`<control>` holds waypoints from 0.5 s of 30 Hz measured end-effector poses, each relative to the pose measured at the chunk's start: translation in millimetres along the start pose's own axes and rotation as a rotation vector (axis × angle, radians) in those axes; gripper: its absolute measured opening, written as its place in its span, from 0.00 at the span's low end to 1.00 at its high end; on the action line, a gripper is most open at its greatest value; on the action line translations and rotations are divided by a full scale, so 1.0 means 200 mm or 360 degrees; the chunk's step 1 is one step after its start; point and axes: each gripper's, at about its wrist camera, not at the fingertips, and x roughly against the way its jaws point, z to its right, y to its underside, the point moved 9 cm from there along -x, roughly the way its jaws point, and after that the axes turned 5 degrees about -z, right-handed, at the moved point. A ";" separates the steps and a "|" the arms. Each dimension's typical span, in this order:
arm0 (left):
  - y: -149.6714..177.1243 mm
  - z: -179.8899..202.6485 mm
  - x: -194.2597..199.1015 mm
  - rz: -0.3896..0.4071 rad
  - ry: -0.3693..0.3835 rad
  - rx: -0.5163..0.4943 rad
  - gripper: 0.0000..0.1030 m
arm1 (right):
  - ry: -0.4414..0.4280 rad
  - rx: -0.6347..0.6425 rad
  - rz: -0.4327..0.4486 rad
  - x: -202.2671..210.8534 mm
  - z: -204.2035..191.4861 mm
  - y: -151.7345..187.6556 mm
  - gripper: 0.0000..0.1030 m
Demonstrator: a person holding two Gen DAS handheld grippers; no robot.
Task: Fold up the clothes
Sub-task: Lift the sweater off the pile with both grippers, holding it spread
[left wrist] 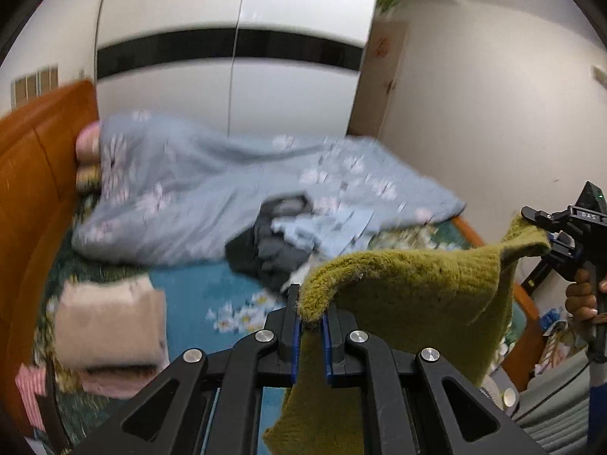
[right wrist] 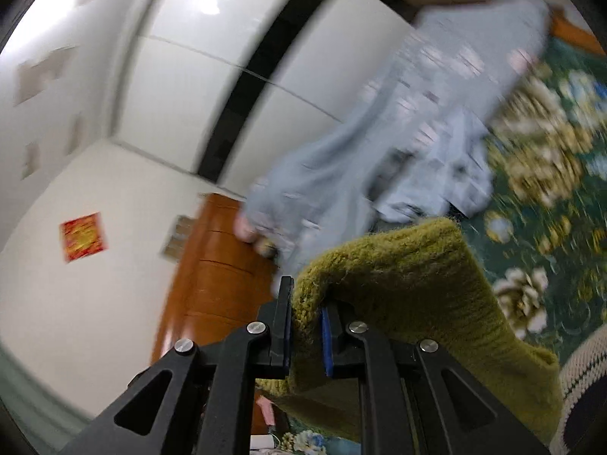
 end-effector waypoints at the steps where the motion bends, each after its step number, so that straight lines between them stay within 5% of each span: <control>1: 0.02 -0.02 -0.11 -0.0064 -0.0014 0.0038 0.09 | 0.0023 -0.0047 -0.0033 -0.07 0.08 -0.03 0.12; 9: 0.05 -0.17 -0.86 -0.0410 -0.0200 0.0221 0.09 | 0.0203 -0.0424 -0.0293 -0.62 0.75 -0.25 0.12; 15: -0.12 -0.32 -1.27 -0.0554 -0.0354 0.0330 0.09 | 0.0174 -0.0466 -0.0361 -0.95 0.92 -0.56 0.07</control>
